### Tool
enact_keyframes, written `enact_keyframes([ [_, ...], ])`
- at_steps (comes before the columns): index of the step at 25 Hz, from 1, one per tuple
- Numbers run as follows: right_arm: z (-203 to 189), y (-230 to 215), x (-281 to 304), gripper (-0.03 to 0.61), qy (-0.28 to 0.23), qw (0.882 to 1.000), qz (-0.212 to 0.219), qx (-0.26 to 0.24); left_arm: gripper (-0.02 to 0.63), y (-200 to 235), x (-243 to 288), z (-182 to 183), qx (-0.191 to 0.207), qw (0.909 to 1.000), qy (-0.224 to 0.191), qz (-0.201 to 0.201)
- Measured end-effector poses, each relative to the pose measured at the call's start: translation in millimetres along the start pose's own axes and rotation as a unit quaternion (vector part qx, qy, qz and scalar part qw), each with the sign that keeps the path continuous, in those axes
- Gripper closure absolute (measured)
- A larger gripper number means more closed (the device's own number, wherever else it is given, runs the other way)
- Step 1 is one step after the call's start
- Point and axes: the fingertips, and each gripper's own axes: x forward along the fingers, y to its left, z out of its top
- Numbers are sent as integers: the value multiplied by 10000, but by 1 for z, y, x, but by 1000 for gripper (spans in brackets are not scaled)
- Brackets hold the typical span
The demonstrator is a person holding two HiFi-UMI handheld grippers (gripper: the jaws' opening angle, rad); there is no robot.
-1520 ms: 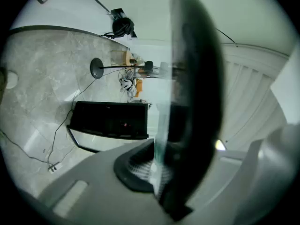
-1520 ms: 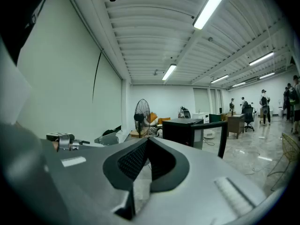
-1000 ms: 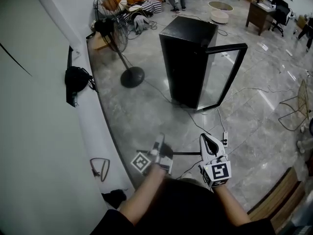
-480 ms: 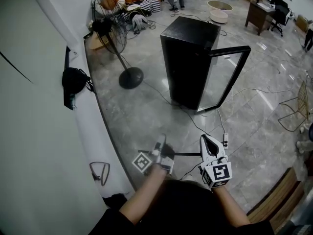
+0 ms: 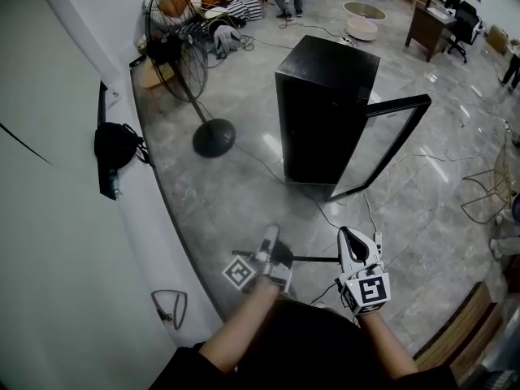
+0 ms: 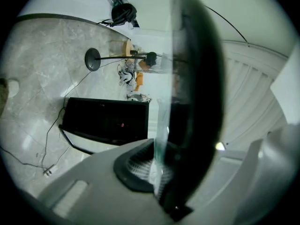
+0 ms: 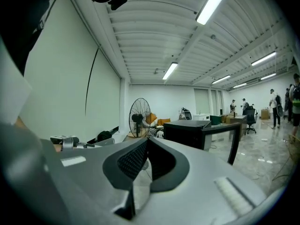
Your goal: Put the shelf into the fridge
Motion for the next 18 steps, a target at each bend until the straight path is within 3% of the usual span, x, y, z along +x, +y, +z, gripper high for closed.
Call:
enact_keyframes([
  [5,20,-6,77,578,-48,9984,-557,-107,595,11,53,55,-127,9995,276,125],
  [10,18,2,141,578,181,9971,-736,-95,595,20,94,111,-110,9981,552,265],
  [13,21,8,177,578,61,9963,-863,-25,595,25,117,141,-163,9976,641,193],
  [18,18,23,209,578,325,9936,-1079,39,596,45,134,168,-328,9941,949,405],
])
